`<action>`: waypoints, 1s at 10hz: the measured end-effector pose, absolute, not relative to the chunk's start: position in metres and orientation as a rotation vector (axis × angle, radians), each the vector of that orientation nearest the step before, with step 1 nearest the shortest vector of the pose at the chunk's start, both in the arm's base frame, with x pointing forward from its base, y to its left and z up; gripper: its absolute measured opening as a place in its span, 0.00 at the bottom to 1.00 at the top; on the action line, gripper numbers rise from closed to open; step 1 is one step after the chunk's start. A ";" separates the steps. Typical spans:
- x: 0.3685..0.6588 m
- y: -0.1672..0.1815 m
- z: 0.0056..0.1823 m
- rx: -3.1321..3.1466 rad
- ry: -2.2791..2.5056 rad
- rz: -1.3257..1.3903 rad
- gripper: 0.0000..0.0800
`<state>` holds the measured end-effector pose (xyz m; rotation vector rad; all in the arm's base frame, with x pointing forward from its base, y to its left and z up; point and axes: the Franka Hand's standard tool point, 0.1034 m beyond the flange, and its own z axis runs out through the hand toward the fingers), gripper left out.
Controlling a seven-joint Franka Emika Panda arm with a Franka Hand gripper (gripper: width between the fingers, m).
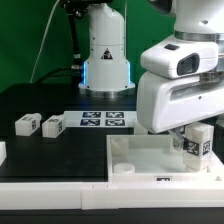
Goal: Assemble one leg
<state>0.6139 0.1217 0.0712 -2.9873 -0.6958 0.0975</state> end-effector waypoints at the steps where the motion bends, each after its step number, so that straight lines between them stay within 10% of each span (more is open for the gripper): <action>1: 0.614 0.122 0.071 -2.990 -0.683 0.098 0.55; 3: 0.614 0.121 0.071 -3.007 -0.604 0.100 0.36; 10: 0.619 0.120 0.070 -2.991 0.663 0.081 0.36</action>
Offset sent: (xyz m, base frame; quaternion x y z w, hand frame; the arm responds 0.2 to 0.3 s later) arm -0.0010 -0.0075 0.0001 -0.0025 -0.0022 0.1056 0.9944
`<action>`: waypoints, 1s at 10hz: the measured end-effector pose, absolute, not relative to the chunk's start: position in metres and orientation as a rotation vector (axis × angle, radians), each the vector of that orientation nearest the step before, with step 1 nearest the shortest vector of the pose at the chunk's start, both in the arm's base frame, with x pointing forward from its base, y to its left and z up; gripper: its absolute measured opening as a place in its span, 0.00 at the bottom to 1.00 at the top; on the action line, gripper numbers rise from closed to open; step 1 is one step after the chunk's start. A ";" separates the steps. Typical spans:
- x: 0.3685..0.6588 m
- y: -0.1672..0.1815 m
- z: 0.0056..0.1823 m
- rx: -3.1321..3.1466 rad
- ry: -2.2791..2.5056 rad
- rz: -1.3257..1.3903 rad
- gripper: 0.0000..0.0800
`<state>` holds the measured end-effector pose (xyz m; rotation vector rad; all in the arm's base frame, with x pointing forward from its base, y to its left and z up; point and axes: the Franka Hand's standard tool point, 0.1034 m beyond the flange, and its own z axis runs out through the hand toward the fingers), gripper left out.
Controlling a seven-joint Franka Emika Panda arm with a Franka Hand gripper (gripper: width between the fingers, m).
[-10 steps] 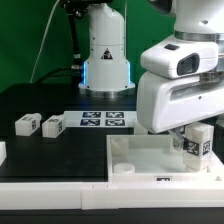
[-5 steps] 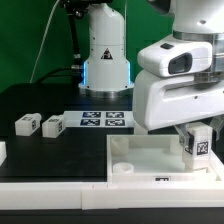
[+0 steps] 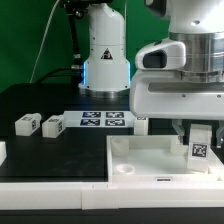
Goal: Assemble one leg
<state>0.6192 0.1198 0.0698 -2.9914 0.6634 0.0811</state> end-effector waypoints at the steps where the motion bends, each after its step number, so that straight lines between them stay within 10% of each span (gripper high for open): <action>1: 0.619 0.120 0.070 -2.959 0.806 0.086 0.36; 3: 0.619 0.119 0.070 -2.950 0.843 0.087 0.36; 5: 0.619 0.122 0.070 -2.970 0.758 0.085 0.69; 10: 0.618 0.127 0.071 -3.071 -0.055 0.047 0.81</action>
Offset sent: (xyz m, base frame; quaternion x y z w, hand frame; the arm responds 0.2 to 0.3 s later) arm 0.0000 0.0000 0.0000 0.0000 0.0000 -0.0899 0.9960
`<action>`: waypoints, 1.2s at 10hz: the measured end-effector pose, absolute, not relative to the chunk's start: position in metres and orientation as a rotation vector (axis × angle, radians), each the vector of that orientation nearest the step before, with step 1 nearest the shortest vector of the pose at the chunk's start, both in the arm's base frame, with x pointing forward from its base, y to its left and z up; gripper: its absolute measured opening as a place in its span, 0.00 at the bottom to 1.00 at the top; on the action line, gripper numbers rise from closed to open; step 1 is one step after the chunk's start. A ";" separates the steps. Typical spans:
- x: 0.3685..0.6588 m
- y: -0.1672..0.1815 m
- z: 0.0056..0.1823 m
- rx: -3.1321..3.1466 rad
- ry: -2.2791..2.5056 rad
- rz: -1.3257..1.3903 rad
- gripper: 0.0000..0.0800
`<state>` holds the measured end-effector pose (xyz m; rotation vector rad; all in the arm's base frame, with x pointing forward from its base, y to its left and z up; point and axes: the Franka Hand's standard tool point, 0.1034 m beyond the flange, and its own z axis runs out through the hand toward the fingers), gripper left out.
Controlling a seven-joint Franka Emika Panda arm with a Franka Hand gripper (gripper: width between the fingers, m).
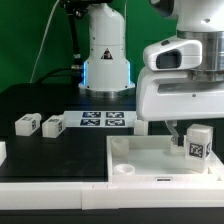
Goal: Assemble one leg
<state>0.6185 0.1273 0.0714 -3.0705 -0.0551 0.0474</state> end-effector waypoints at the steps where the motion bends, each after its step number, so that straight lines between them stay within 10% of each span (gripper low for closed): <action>1: 0.619 0.125 0.071 -3.058 -0.272 0.039 0.81; 7: 0.620 0.117 0.070 -2.898 -1.055 0.018 0.81; 12: 0.619 0.116 0.069 -2.992 -0.693 0.027 0.36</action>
Offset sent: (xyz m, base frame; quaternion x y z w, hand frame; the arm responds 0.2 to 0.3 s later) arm -0.0029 0.0012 -0.0022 0.0072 -0.0078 -0.2181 0.9759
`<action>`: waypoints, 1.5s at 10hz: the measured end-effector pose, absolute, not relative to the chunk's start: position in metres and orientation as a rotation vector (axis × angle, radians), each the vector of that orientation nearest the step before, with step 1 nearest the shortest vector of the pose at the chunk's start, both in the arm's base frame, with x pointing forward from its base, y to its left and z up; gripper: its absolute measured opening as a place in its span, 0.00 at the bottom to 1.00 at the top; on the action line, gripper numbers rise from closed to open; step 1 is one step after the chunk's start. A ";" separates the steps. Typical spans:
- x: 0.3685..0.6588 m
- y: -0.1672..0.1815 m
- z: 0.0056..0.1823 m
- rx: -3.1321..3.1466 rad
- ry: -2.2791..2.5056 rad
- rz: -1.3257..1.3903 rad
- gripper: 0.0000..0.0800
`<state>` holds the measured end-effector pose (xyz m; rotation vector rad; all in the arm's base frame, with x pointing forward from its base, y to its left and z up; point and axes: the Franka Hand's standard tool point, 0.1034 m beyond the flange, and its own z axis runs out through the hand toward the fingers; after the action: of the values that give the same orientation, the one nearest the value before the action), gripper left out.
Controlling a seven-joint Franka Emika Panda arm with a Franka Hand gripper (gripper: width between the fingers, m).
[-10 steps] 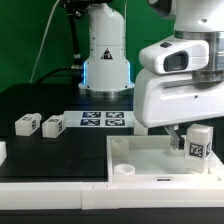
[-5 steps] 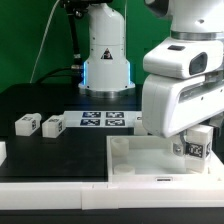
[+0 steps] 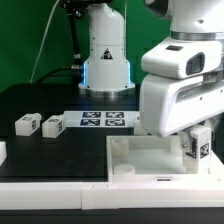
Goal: Assemble one leg
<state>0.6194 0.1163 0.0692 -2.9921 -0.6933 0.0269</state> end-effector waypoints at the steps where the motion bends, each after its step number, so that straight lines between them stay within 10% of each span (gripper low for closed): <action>1: 0.619 0.116 0.069 -3.039 -0.453 0.036 0.36; 10: 0.617 0.118 0.067 -2.895 1.070 0.102 0.36; 12: 0.617 0.119 0.067 -2.918 0.997 0.099 0.67; 15: 0.617 0.124 0.068 -3.016 0.615 0.081 0.78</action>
Offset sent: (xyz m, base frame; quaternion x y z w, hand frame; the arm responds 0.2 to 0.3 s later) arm -0.0021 -0.0004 -0.0040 -0.0266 -0.0392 0.3198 0.9463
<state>0.6166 0.1242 0.0677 -3.0157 0.6152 0.0811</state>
